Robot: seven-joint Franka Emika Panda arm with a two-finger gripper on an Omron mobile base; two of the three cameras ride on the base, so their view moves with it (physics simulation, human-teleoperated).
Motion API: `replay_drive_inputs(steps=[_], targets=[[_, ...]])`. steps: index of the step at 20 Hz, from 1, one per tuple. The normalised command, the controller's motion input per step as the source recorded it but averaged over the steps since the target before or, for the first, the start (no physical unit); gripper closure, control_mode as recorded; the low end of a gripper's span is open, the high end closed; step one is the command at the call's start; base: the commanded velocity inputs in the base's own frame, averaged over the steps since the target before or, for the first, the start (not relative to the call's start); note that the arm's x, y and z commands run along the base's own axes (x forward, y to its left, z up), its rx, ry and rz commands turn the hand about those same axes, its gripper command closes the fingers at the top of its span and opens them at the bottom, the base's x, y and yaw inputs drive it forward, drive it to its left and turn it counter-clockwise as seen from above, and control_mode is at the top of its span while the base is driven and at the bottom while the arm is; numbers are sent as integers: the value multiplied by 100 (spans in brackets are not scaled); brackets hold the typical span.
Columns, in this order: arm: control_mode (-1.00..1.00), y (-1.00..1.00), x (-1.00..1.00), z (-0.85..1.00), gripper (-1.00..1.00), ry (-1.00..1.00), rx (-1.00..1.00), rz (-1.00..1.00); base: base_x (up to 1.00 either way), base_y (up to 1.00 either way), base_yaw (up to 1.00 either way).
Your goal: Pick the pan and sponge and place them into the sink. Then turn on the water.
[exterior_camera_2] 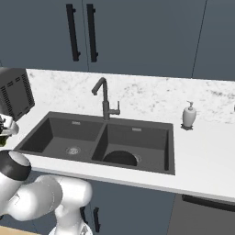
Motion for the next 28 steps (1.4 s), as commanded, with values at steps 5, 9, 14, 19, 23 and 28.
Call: replay_drive_inputs(steps=[5, 9, 14, 19, 23, 28], targets=[[-100, 56, 24, 0, -100, 6, -2, 0, 0, 0, 0], [-100, 46, 5, -2, -100, 5, 0, -3, 0, 0, 0], [-100, 29, 0, -13, -100, 0, 0, -4, 0, 0, 0], [-100, 26, 5, -28, -100, 0, 0, -3, 0, 0, 0], [-100, 15, 15, -15, -100, 0, 0, -2, 0, 0, 0], [-100, 6, 28, -7, -100, 0, 0, -2, 0, 0, 0]])
